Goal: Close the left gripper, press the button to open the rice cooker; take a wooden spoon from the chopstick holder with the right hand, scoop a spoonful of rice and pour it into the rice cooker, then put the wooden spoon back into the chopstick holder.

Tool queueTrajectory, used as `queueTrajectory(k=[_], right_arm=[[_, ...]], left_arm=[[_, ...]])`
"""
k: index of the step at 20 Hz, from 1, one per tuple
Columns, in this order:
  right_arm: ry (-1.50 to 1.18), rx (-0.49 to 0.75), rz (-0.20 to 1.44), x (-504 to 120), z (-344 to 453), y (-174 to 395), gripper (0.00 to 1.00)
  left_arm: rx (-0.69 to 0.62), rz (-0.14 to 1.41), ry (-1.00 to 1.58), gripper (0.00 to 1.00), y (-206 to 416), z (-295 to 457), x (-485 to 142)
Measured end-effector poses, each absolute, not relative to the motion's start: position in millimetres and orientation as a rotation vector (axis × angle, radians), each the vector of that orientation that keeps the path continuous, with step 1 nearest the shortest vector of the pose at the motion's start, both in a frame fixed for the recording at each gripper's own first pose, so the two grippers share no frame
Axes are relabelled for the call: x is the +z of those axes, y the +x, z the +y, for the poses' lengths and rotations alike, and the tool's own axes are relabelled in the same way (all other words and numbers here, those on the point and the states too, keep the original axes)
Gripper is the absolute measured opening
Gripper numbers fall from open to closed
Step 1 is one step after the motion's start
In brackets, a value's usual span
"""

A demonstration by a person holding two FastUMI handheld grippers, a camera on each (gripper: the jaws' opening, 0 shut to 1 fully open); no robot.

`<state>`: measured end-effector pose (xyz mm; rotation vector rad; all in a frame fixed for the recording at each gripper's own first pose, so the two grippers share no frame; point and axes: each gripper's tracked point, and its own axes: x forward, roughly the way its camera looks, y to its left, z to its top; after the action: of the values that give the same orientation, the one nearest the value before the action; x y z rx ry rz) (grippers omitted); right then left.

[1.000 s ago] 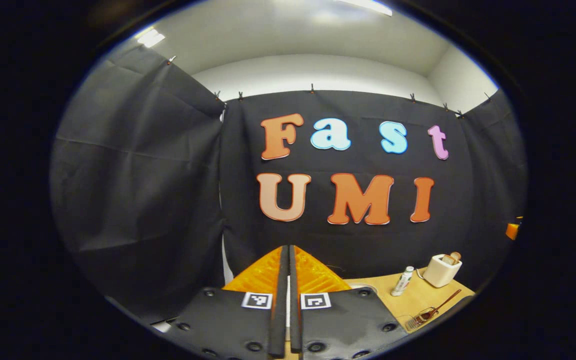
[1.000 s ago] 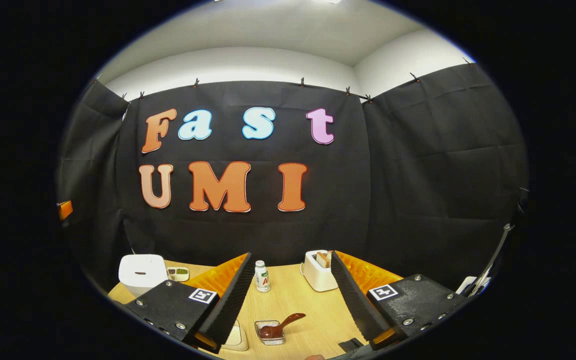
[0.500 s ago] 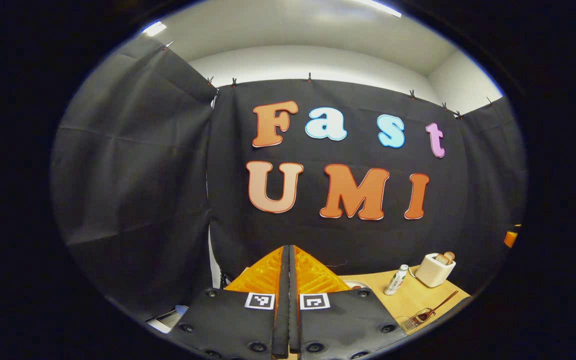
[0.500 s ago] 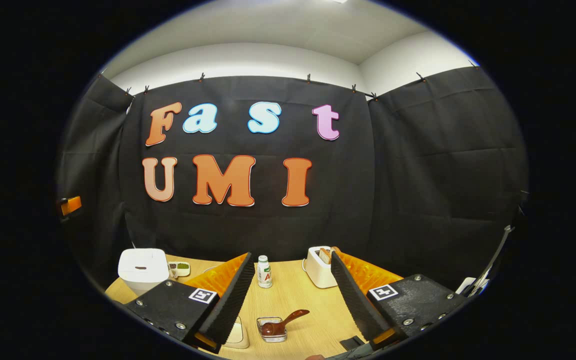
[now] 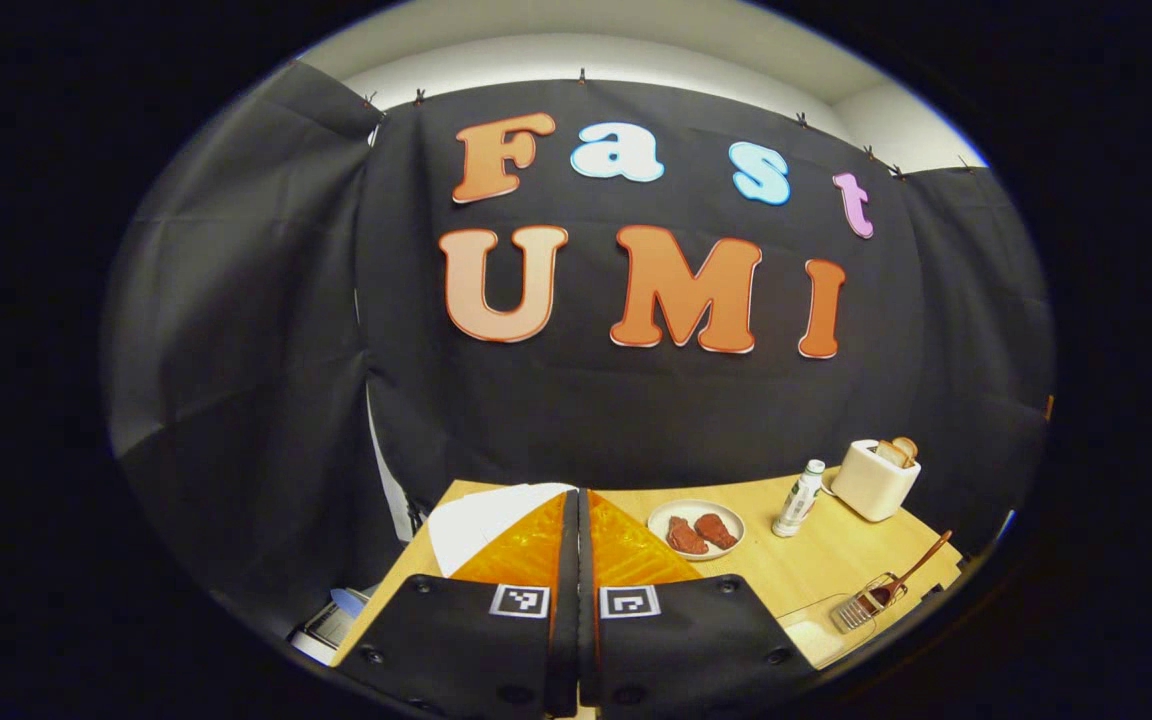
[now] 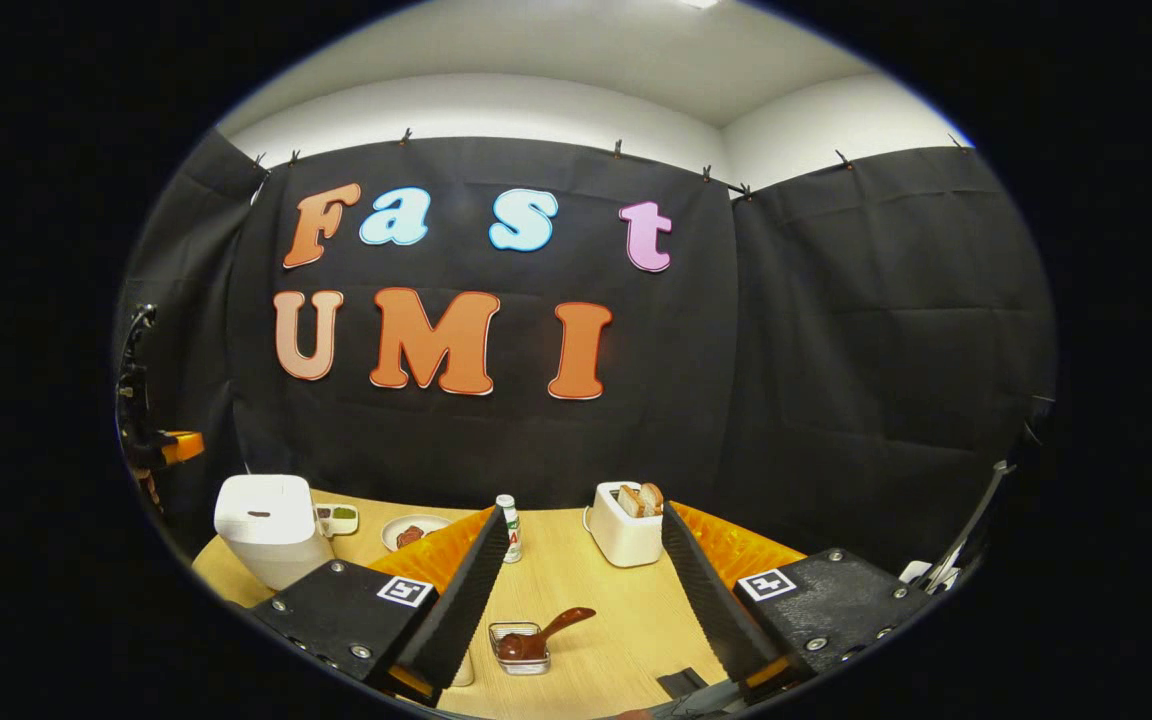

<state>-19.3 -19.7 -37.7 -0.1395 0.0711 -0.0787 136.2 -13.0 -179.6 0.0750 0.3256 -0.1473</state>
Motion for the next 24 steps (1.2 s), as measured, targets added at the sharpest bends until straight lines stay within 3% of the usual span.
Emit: queueTrajectory(k=[12, 24], right_arm=[[-0.143, -0.160, 0.125, -53.1, -47.7, -10.9, 0.95], [-0.131, -0.166, 0.152, -62.4, -50.1, -4.9, 0.95]], left_arm=[[-0.152, 0.527, 0.025, 0.05, 186.2, -6.2, -291.8], [-0.148, 0.627, 0.048, 0.05, 179.6, -0.3, -325.8]])
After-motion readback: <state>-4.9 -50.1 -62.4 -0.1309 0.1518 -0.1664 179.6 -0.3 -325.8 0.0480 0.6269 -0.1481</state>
